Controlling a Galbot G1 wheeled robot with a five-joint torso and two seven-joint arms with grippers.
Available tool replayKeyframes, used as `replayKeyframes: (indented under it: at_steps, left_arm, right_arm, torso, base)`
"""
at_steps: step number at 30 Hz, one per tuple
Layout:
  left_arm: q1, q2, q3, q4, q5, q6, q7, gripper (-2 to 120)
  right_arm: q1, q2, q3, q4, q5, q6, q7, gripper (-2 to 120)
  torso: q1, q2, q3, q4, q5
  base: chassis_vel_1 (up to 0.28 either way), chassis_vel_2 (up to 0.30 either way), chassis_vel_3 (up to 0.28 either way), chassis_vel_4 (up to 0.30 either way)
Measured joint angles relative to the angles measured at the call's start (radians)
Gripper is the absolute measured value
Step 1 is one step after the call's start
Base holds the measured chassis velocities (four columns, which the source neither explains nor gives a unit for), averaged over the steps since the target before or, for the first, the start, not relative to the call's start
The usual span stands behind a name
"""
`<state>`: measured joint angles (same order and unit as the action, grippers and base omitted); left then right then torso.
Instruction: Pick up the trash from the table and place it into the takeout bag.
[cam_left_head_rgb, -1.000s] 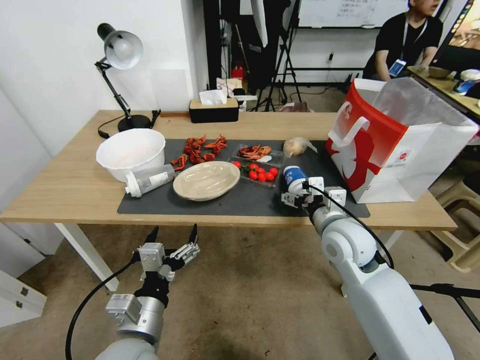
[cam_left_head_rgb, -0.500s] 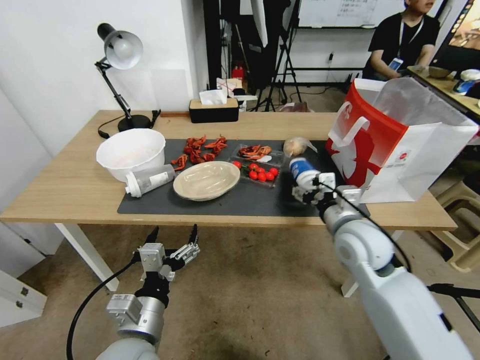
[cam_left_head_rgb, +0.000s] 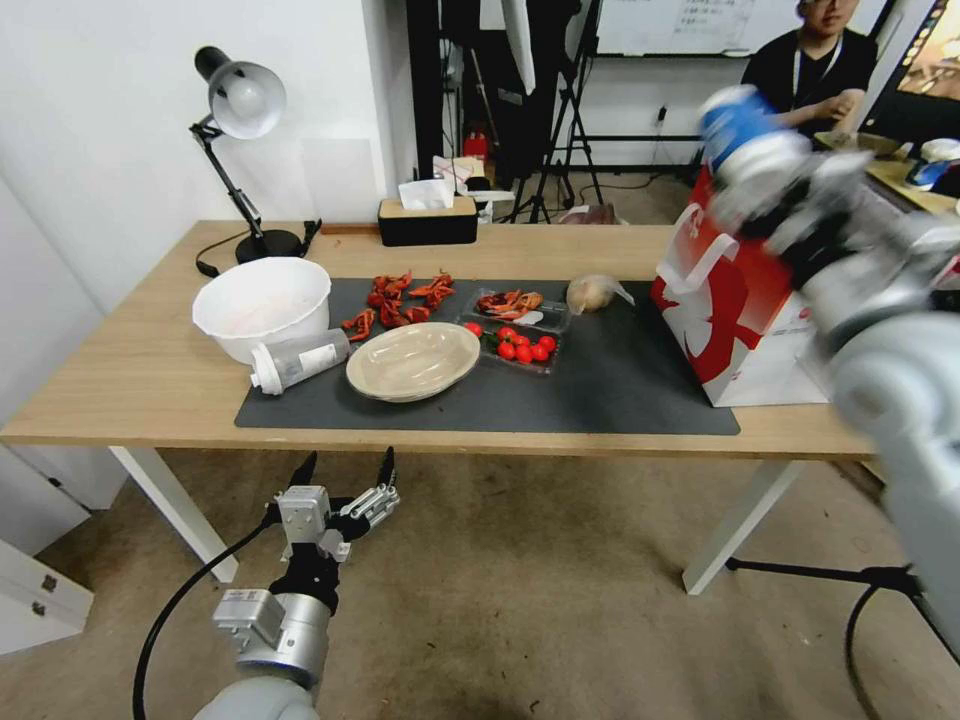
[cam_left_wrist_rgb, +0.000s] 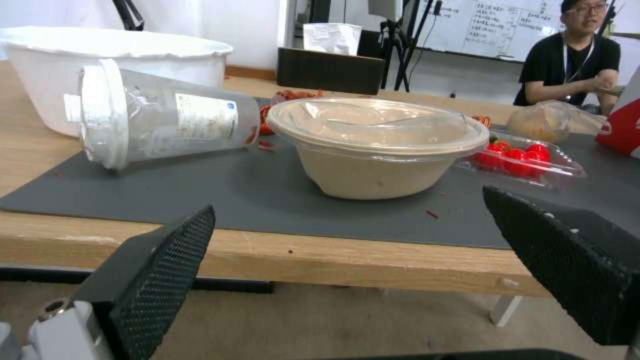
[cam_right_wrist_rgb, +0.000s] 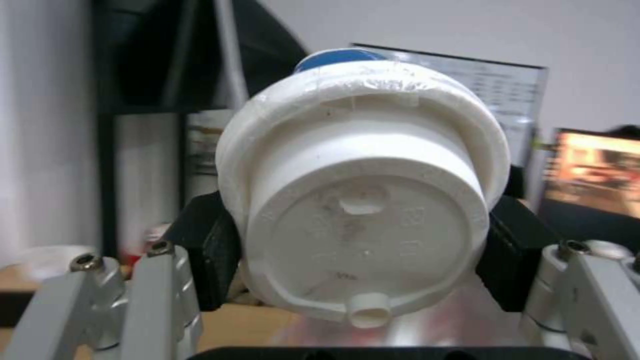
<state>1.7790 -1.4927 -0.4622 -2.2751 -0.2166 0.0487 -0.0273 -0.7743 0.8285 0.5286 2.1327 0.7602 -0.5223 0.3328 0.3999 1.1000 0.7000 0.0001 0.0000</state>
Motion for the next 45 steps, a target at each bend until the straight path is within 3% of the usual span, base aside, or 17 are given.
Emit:
replayKeyframes:
  at_steps: [1,7,11,15,29,38,45]
  left_arm:
    - [0.000,0.000,0.001,0.000,0.000,0.000,0.001,100]
    - [-0.003,0.000,0.008,0.003,0.001,0.000,0.003,100]
    - [-0.003,0.000,0.011,0.005,0.002,-0.002,0.006,100]
    - [0.000,0.001,0.012,0.004,0.003,-0.003,0.007,100]
    - [0.001,0.005,0.013,0.003,0.003,-0.004,0.008,100]
    - [0.000,0.005,0.011,0.004,-0.001,-0.005,0.008,100]
    - [-0.001,0.009,0.007,0.009,-0.007,-0.006,0.008,100]
  right_arm:
    - [0.049,-0.038,0.018,-0.032,0.031,-0.035,0.044,67]
    - [0.096,-0.090,0.044,-0.103,0.070,-0.123,0.112,68]
    - [0.102,-0.092,0.039,-0.142,0.085,-0.140,0.146,87]
    - [0.102,-0.091,0.034,-0.159,0.070,-0.134,0.139,99]
    - [0.065,-0.082,0.028,-0.148,0.050,-0.090,0.086,100]
    - [-0.124,-0.037,0.025,-0.015,0.112,0.028,-0.035,100]
    - [-0.381,0.042,0.033,0.117,-0.021,0.127,-0.113,100]
  torso:
    - [0.000,0.000,0.000,0.0001,0.0001]
    - [0.000,0.000,0.000,-0.0002,0.0003]
    - [0.000,0.000,0.000,-0.0001,0.0002]
    - [0.000,0.000,0.000,-0.0001,0.0001]
    - [0.000,0.000,0.000,-0.0001,-0.0001]
    - [0.000,0.000,0.000,0.0000,-0.0001]
    - [0.000,0.000,0.000,-0.0003,0.0000]
  base:
    - [0.000,0.000,0.000,0.000]
    - [0.000,0.000,0.000,0.000]
    - [0.000,0.000,0.000,0.000]
    - [0.000,0.000,0.000,0.000]
    - [0.000,0.000,0.000,0.000]
    - [0.000,0.000,0.000,0.000]
    - [0.000,0.000,0.000,0.000]
